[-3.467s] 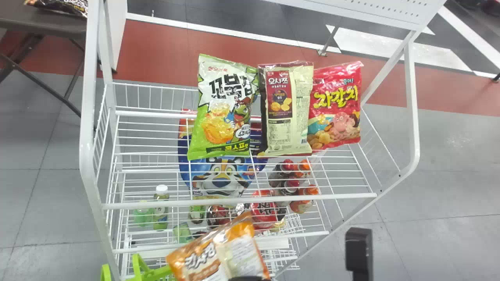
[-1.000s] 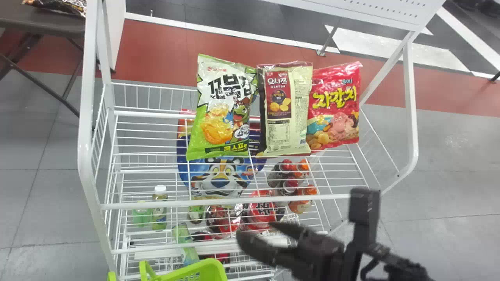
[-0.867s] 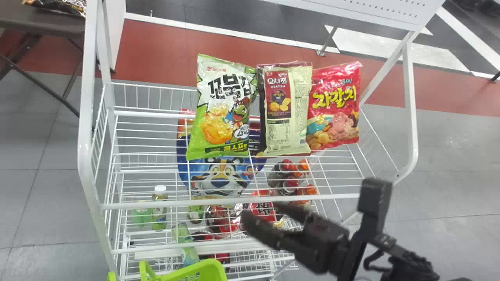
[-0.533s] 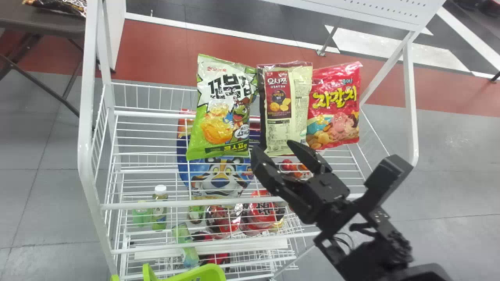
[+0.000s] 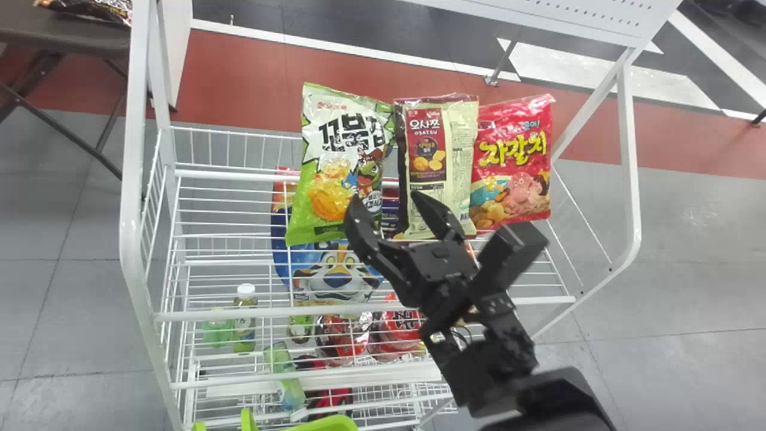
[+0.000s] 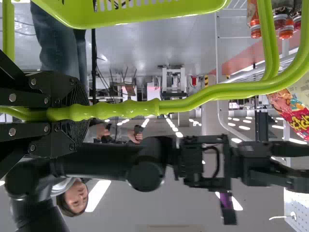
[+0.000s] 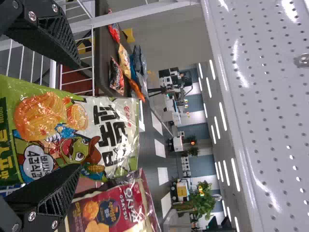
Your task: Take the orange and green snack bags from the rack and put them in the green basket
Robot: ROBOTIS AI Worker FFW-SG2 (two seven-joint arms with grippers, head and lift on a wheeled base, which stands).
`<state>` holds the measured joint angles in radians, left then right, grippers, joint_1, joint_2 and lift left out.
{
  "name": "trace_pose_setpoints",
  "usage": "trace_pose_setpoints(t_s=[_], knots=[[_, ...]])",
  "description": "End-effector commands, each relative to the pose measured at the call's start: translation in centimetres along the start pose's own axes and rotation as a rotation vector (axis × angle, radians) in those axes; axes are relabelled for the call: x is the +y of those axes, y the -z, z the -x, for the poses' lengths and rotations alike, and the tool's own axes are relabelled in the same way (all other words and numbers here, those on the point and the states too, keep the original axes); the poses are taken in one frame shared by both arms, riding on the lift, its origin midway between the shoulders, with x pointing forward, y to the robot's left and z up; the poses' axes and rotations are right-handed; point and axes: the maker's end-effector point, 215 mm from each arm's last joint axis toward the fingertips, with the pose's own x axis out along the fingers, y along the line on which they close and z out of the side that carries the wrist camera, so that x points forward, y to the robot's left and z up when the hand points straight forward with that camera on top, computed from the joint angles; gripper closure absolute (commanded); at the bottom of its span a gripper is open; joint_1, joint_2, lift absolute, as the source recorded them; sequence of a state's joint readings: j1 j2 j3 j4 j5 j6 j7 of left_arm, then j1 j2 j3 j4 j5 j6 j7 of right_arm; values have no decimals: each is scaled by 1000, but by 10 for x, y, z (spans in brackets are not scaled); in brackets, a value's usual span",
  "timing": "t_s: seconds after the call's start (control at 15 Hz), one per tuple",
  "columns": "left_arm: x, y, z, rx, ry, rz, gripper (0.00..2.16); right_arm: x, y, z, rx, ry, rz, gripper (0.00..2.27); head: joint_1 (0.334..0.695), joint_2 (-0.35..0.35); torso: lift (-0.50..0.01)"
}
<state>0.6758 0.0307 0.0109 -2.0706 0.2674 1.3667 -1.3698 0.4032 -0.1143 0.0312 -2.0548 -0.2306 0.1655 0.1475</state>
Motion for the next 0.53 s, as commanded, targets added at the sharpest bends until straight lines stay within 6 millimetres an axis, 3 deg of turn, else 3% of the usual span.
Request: trace_pose_setpoints(t_s=[0.0, 0.2, 0.47], knots=[[3, 2, 3, 3, -7, 5, 2148, 0, 13, -32, 32, 0, 20, 76, 695, -350, 0], [5, 4, 6, 4, -12, 14, 2148, 2, 19, -65, 47, -5, 45, 76, 695, -317, 0], [7, 2, 11, -6, -14, 18, 2148, -4, 33, -86, 66, 21, 65, 76, 695, -274, 0]])
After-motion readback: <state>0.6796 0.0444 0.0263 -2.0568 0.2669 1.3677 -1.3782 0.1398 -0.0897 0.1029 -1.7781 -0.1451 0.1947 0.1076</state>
